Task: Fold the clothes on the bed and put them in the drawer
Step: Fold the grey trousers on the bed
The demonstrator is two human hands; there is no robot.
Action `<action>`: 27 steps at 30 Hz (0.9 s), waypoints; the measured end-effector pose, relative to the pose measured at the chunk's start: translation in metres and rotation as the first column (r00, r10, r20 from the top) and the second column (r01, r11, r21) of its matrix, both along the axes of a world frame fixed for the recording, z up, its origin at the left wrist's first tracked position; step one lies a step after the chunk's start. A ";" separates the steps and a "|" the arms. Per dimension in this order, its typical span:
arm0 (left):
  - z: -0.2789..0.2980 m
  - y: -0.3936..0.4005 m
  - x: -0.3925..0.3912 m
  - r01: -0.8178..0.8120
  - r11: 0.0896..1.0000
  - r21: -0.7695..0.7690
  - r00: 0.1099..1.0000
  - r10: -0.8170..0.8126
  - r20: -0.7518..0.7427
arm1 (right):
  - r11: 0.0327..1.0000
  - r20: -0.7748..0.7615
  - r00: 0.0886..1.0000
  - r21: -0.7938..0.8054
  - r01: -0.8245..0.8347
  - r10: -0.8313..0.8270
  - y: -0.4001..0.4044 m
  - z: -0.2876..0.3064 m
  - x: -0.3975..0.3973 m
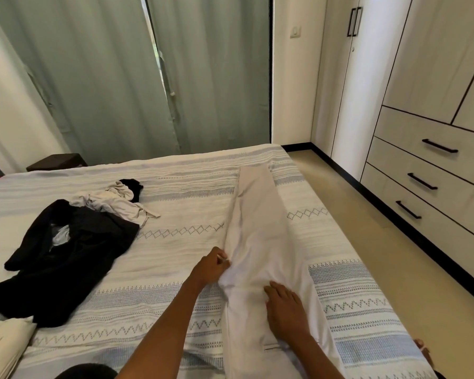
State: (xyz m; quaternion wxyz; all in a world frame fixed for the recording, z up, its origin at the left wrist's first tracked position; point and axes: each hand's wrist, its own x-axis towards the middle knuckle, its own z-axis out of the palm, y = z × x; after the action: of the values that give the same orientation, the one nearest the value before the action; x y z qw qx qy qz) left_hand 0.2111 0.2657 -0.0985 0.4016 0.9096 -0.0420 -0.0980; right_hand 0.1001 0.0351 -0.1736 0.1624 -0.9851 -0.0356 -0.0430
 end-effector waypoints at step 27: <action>-0.041 -0.019 -0.012 0.090 0.770 0.632 0.958 -0.240 0.156 | 0.989 -0.138 0.979 -0.015 0.147 -0.148 -0.050 0.016 0.046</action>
State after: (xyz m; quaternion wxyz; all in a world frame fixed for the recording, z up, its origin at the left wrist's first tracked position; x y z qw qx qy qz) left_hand 0.1989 0.2465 -0.1397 0.0634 0.9884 -0.1333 -0.0368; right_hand 0.1458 -0.0154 -0.1573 0.1584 -0.9861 0.0489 0.0139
